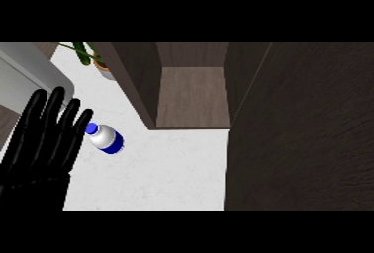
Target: Pick up the bottled water, place it into the cabinet and close the cabinet
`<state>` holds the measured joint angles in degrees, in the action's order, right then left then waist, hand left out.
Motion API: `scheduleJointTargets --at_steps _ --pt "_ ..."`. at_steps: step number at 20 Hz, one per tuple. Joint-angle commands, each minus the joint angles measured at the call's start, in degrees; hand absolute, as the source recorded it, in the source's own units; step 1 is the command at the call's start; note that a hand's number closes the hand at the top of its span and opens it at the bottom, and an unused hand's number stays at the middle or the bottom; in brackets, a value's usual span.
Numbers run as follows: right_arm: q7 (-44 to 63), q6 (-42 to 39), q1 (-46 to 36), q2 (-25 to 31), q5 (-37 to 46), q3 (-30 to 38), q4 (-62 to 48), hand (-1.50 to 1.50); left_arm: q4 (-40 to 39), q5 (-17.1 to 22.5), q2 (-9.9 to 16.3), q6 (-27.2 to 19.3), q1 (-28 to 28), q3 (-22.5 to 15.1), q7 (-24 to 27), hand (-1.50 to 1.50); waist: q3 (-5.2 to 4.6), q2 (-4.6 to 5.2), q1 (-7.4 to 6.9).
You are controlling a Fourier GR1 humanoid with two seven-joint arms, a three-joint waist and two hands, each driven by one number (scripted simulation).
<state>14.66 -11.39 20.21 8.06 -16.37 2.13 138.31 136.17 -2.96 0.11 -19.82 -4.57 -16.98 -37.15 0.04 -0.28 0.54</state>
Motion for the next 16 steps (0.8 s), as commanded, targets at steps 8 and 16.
scheduleJointTargets --at_steps 8,16 --pt "3.3 -2.91 8.56 -0.6 -12.15 4.07 12.35 -1.5 5.49 -7.06 0.08 -3.11 2.62 -4.45 -6.55 -1.5 0.0 -0.23 0.56" --pt "2.11 -4.02 10.08 -1.58 -12.23 3.81 11.86 -1.5 2.75 -6.97 1.03 -3.81 2.44 0.75 -3.21 -1.5 -0.04 -0.06 0.62"
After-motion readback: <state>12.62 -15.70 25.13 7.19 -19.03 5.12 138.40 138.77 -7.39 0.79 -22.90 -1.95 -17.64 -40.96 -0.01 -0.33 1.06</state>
